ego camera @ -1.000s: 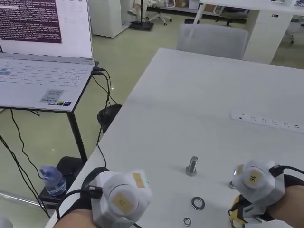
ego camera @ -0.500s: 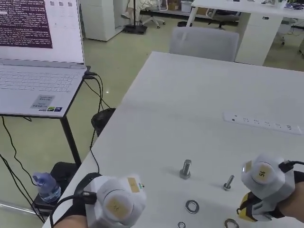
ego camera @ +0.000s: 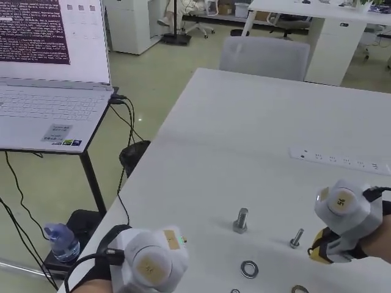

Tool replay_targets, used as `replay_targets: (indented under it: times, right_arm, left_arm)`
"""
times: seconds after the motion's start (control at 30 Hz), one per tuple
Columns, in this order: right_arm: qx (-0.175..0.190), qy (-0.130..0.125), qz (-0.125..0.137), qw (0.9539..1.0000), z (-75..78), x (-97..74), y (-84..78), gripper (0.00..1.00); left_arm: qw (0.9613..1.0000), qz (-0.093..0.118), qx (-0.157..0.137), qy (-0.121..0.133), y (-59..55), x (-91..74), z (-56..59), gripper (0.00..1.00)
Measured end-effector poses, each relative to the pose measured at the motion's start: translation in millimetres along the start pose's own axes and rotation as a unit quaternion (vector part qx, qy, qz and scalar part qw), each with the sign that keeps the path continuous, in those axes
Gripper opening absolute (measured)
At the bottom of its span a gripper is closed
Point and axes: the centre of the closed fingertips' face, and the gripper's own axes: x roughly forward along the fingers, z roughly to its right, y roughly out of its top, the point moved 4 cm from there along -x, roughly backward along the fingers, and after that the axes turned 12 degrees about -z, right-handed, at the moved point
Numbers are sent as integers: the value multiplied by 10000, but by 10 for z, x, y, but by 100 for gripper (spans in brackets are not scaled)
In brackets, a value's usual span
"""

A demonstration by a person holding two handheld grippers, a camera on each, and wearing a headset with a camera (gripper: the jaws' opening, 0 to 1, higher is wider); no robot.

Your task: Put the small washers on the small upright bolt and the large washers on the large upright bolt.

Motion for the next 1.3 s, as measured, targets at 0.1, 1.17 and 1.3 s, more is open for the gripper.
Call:
replay_targets:
  times: [0.1,1.17,1.3]
  right_arm:
    - [20,-47,27,10000,74,-28,45,12]
    - [8,-131,-73,9999,248,-16,256,12]
    - [7,-119,-86,9999,253,4,264,12]
  left_arm:
    - [10000,28,-25,-1,2,-8,-9,87]
    - [10000,14,-84,-21,-43,11,-42,86]
    - [10000,7,-87,-24,-53,17,-58,86]
